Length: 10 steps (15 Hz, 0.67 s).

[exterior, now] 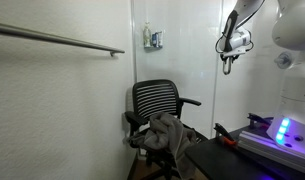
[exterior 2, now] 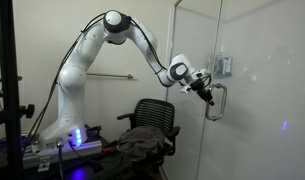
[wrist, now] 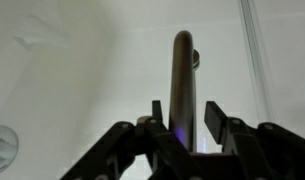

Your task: Open the door then pick the towel and drop in on the floor

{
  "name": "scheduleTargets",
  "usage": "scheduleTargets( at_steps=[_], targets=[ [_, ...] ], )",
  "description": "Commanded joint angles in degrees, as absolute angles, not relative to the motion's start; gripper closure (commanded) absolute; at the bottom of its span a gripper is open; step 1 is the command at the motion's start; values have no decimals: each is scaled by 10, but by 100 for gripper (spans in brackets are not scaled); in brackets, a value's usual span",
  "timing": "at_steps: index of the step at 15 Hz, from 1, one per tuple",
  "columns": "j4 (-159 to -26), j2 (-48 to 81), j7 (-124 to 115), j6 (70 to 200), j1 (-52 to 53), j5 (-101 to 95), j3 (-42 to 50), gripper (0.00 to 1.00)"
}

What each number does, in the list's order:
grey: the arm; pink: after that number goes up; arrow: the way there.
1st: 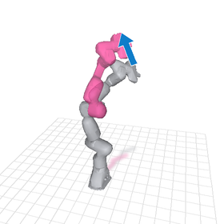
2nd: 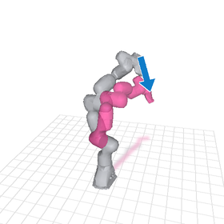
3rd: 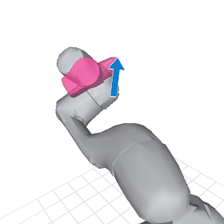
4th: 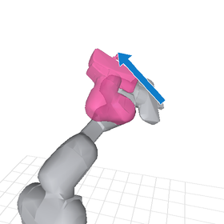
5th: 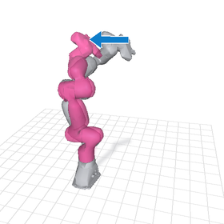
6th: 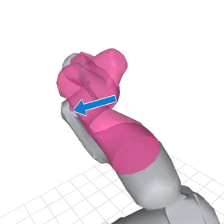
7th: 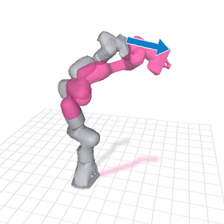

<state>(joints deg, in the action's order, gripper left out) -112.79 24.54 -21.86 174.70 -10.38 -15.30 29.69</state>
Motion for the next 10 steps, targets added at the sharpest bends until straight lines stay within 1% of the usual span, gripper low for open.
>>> scheduleTargets(
  at_steps=[1,3,4,5,7,8,10],
  targets=[
    [-1130,262,-245,1781,-69,-175,348,83],
    [-1128,262,-251,1767,-52,-177,369,95],
    [-1129,254,-263,1737,-50,-176,369,95],
    [-1138,230,-236,1710,-74,-170,332,94],
    [-1144,193,-212,1637,-89,-165,308,94],
    [-1147,181,-169,1623,-94,-128,298,94],
    [-1141,158,-180,1562,-96,-148,305,94]
  ],
)
